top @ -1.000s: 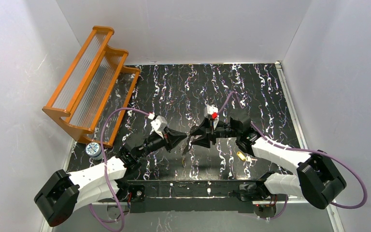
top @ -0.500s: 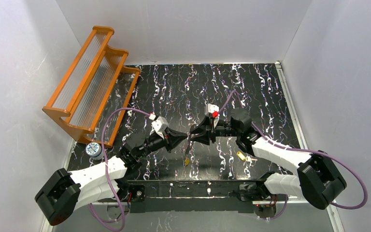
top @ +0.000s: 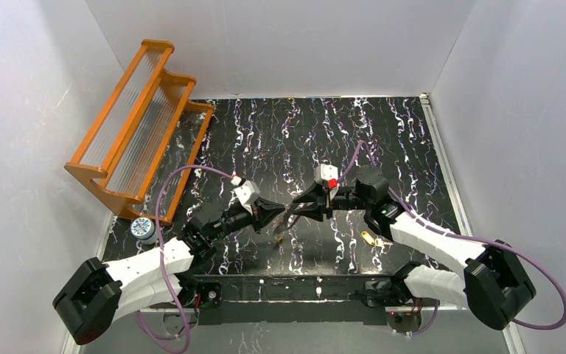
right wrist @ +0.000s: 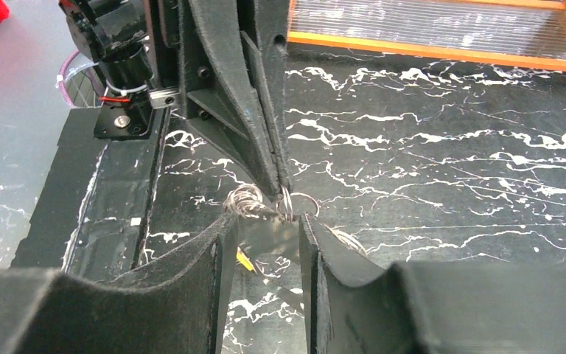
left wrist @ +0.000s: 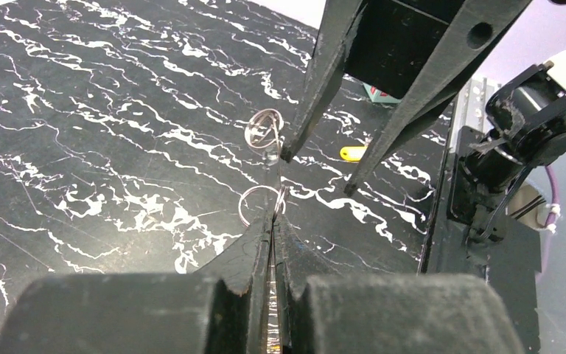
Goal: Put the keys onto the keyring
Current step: Adjust the keyring.
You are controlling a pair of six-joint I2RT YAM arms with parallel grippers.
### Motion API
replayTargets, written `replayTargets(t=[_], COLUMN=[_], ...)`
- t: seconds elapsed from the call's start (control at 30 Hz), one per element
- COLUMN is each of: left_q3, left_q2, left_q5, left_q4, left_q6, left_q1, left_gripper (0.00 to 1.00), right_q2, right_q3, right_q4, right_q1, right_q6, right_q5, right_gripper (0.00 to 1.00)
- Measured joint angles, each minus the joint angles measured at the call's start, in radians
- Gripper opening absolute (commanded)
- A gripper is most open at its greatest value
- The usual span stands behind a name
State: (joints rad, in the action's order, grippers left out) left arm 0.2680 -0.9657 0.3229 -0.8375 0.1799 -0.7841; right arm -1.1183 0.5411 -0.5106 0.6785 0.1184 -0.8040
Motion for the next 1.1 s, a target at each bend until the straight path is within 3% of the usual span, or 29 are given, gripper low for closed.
replayTargets(t=[0.33,0.57,1.1], left_q3=[0.085,0.105,0.122], left_q2=[-0.001,-0.024,-0.029], left_q5=[0.003,0.017,0.031], left_q4=[0.149,0.195,0.229], left_q6=[-0.081,-0.103,-0.117], left_q1=[0.000,0.000,-0.001], left_gripper=[0.00,0.00,0.00], right_q2=[-0.013,-0.072,-0.107], right_q3=[0.029,0.072,0.101], right_q4=[0.040,0.068,0.154], right_q1=[0.000,0.000,0.006], right_q6=[0.059,0.069,0.125], right_q5=[-0.066,-0.058,-0.060], right_gripper=[0.36,0.40,0.38])
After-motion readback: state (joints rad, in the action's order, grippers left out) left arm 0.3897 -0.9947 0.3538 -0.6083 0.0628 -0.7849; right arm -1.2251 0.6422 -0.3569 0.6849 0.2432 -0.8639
